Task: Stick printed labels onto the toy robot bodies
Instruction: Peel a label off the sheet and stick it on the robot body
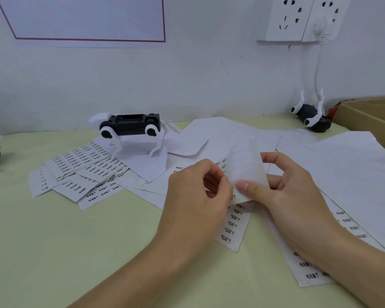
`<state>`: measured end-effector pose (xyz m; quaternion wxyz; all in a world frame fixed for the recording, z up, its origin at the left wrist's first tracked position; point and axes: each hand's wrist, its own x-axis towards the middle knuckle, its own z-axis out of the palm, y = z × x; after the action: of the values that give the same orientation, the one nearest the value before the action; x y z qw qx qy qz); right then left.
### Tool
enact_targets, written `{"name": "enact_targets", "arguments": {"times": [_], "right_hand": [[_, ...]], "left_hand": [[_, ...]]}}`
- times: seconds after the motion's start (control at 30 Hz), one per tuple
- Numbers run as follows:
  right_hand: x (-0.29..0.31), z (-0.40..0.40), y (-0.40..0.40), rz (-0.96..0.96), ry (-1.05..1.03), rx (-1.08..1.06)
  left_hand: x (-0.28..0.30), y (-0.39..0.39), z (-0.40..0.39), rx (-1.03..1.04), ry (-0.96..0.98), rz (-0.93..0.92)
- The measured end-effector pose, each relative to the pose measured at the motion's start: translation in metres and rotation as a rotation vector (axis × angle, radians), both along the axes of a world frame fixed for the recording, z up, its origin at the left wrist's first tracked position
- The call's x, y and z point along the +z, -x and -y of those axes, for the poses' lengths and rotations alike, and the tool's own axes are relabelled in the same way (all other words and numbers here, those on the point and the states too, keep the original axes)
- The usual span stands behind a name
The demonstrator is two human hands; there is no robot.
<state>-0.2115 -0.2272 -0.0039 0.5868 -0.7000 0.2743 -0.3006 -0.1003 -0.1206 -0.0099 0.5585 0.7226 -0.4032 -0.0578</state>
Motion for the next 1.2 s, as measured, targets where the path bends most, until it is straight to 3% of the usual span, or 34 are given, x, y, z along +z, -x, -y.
{"name": "enact_targets", "arguments": {"times": [0.5,0.73,0.83,0.93,1.03,1.2], "right_hand": [[0.005,-0.007,0.001,-0.002,0.057,-0.007],[0.0,-0.006,0.001,-0.004,0.092,-0.108],[-0.006,-0.004,-0.001,0.016,0.184,-0.237],[-0.008,-0.007,-0.001,-0.006,0.408,-0.344],[-0.001,-0.016,0.002,0.063,0.587,-0.259],[-0.001,-0.029,0.005,0.03,0.625,0.014]], "left_hand": [[-0.001,0.0,0.001,-0.014,-0.028,-0.023],[0.0,-0.004,0.001,0.044,-0.016,-0.133],[0.002,-0.005,0.002,0.074,0.006,-0.181],[0.004,-0.004,0.002,0.086,0.025,-0.204],[0.005,-0.004,0.001,0.095,0.044,-0.213],[0.005,-0.004,0.001,0.104,0.083,-0.194]]}}
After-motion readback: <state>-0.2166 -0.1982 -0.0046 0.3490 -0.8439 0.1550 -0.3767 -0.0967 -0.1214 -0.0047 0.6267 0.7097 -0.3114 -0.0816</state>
